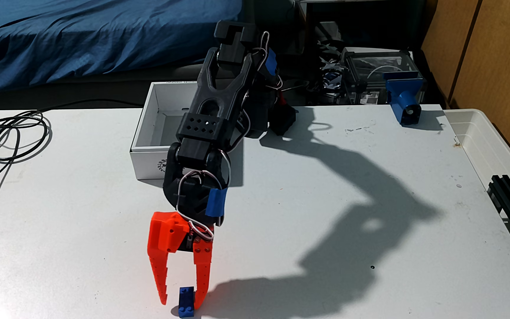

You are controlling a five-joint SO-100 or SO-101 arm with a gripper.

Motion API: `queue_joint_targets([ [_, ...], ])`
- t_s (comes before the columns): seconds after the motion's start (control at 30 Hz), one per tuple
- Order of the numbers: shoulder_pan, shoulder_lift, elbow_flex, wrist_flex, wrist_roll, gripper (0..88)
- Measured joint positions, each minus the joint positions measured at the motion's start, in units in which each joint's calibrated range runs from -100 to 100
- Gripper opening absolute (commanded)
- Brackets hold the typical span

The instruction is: Grab the blue brick and place in box

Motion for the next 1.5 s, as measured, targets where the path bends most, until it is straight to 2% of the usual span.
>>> queue_joint_targets([
  [0.37,-0.4,0.2,0.0,0.3,0.1,14.4],
  [0.63,-0.7,0.3,0.2,0.4,0.1,0.9],
  [1.2,-0.7,0.3,0.4,0.5,0.1,0.8],
  [1.5,-0.7,0.0,-0.4,5.4,0.1,0.7],
])
